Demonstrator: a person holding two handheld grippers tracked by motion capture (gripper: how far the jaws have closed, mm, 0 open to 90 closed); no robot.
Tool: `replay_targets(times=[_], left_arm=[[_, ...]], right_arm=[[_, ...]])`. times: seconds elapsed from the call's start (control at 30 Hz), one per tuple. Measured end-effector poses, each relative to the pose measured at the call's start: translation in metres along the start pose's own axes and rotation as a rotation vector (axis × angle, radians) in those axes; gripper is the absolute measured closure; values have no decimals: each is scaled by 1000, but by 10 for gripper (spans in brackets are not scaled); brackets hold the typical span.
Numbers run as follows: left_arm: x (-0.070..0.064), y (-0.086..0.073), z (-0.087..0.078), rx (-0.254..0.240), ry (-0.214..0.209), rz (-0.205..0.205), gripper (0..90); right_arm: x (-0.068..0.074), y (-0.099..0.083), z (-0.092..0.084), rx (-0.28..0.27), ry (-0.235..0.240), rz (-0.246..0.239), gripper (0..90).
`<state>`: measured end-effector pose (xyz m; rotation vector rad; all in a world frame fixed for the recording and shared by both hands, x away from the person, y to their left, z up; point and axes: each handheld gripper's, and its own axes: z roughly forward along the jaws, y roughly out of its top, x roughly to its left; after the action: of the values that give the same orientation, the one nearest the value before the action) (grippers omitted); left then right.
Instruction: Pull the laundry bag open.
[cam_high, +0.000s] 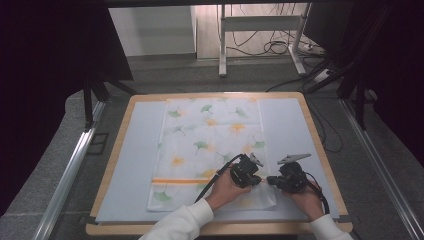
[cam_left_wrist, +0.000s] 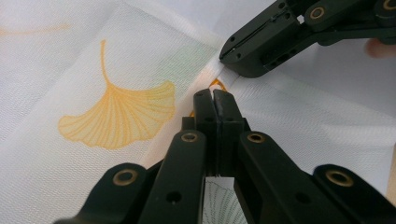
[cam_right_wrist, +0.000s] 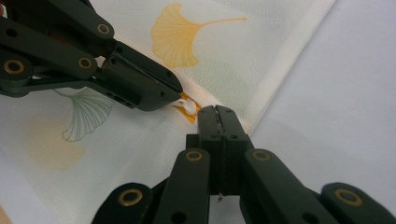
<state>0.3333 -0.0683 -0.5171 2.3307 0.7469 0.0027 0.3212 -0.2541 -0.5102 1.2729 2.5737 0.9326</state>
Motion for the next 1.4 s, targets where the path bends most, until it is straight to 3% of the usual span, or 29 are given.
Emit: replay_targets(times=[0.67, 1.4], left_arm=[[1, -3, -2, -3, 6, -35, 900], [15, -20, -18, -3, 22, -59, 900]], right_arm=[[2, 0, 0, 3, -14, -9, 897], [2, 0, 0, 6, -15, -9, 897]])
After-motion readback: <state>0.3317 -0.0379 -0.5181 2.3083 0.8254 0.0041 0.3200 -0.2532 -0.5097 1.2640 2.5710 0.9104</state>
